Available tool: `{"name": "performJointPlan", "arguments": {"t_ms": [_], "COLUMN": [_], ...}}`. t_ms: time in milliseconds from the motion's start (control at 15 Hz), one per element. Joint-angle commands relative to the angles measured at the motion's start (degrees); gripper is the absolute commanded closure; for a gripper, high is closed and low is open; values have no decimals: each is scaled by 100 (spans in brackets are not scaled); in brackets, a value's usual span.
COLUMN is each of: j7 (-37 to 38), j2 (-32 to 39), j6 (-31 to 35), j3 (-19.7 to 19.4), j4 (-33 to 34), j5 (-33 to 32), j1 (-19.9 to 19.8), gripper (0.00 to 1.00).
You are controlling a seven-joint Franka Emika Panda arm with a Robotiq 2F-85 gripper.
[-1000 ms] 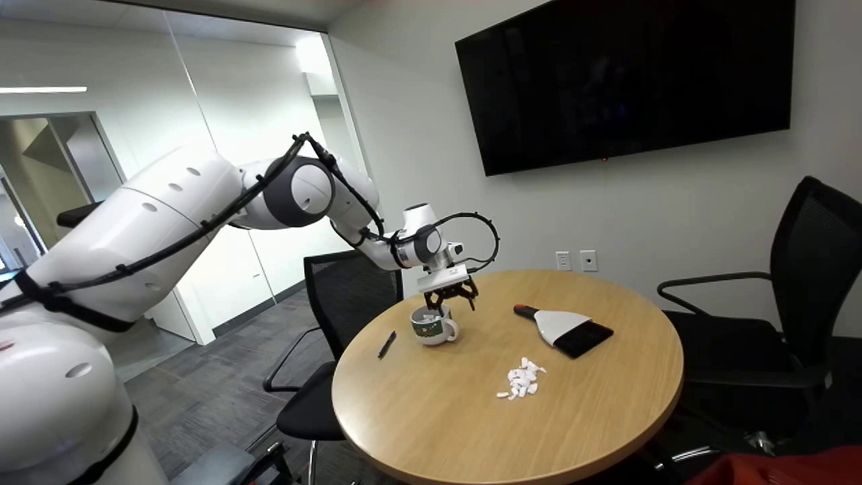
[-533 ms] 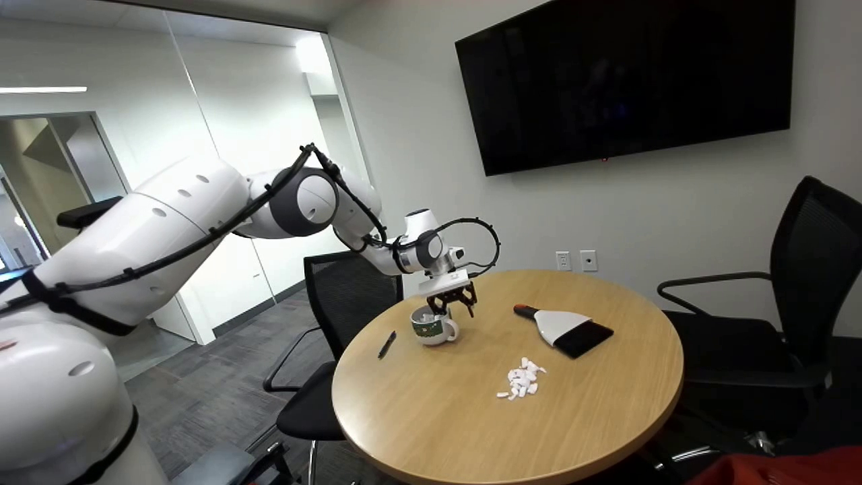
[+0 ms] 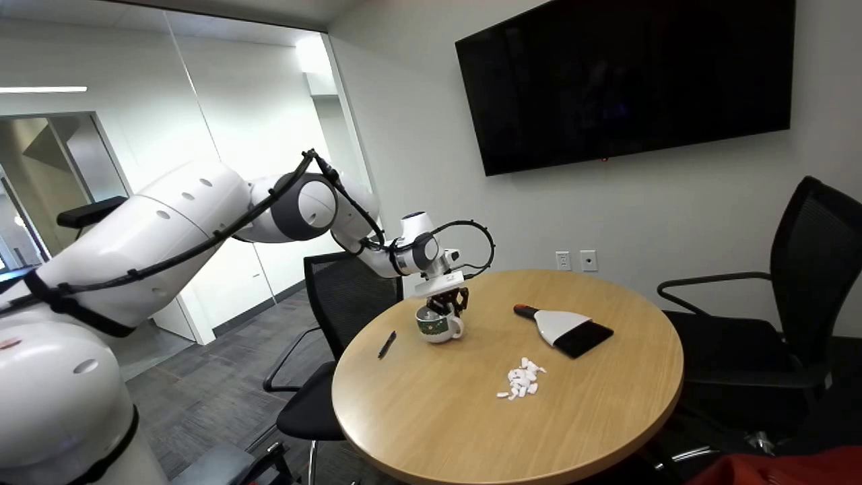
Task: Use the pen to stir the contents in the mug then empty the mug.
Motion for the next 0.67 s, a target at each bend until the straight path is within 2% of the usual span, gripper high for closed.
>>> {"name": "performJointPlan", "arguments": {"t_ms": [0,267,600], "j7": [86,214,718], "j2": [87,-77,-309], "j6": [-239,-370,-404], "j3": [-34,-100,-461], "j4": [264,172,63], "j5": [-45,-53,-211], "j1": [89,153,398], "gripper": [98,97,97]}}
